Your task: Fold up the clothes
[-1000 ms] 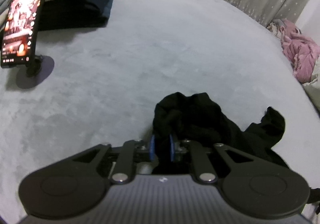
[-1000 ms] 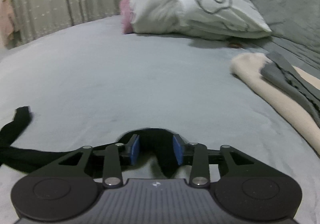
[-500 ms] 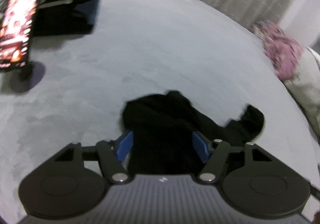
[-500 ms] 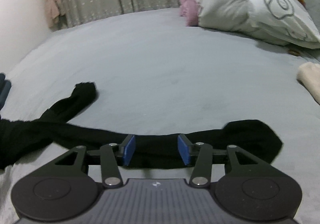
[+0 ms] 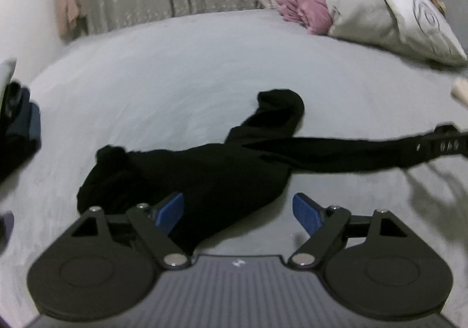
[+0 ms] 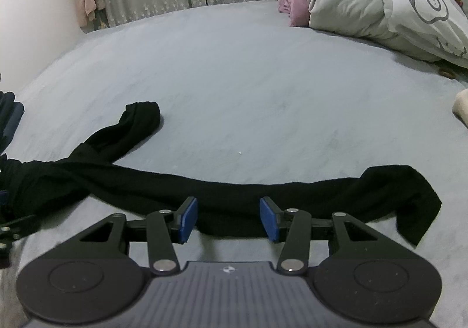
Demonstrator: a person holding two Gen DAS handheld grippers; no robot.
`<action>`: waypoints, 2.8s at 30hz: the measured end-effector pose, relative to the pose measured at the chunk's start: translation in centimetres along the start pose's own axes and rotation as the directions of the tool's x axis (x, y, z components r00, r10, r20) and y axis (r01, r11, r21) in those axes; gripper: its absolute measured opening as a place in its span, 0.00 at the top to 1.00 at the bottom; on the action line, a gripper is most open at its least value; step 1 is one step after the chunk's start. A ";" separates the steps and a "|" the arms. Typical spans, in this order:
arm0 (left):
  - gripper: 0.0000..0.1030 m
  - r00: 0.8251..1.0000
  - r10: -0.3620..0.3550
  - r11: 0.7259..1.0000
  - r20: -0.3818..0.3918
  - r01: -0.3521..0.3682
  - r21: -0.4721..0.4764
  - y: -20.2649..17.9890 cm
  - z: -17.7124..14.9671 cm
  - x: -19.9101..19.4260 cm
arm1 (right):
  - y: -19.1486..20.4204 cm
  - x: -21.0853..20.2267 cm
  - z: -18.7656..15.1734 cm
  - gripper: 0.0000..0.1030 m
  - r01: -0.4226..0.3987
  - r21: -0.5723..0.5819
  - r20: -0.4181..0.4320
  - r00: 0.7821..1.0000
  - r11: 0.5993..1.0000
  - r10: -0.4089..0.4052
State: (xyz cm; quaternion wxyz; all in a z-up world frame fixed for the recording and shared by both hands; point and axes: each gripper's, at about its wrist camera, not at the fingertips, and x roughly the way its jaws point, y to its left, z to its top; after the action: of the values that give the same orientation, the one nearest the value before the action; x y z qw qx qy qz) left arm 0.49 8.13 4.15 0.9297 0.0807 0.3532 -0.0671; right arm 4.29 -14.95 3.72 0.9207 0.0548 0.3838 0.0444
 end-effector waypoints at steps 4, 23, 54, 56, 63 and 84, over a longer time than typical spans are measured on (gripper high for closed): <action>0.29 0.997 0.075 0.993 0.013 -0.076 0.088 -1.3 -0.4 1.7 | 0.3 -0.2 -0.2 0.53 -0.011 -0.011 0.002 1.000 1.000 0.011; 0.94 0.920 0.335 0.849 0.205 -0.201 -0.488 10.6 1.2 -4.4 | 4.6 0.9 -1.5 0.48 -0.097 -0.181 -0.010 0.995 0.979 0.097; 0.93 0.898 0.432 0.647 -0.082 -0.372 -0.665 19.9 -2.5 -3.2 | 12.0 6.2 -0.9 0.96 0.103 -0.387 0.211 0.977 0.916 -0.020; 0.93 0.897 0.433 0.645 -0.086 -0.375 -0.666 19.9 -2.5 -3.0 | 11.6 6.0 0.2 0.96 0.100 -0.337 0.228 0.973 0.936 -0.021; 0.93 0.899 0.430 0.646 -0.082 -0.370 -0.667 20.1 -2.6 -3.0 | 12.9 7.4 5.6 0.96 0.118 -0.336 0.273 0.962 0.934 -0.024; 0.44 0.932 0.359 0.662 -0.057 -0.297 -0.688 21.4 -2.5 -2.4 | 17.6 14.3 15.2 0.66 0.104 -0.318 0.123 0.990 0.942 -0.067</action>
State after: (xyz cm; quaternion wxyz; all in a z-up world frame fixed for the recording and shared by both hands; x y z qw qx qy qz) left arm 0.99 29.75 6.17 0.9033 -0.2093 0.2929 0.2334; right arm 24.45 3.22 6.69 0.9381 -0.1114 0.3218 0.0637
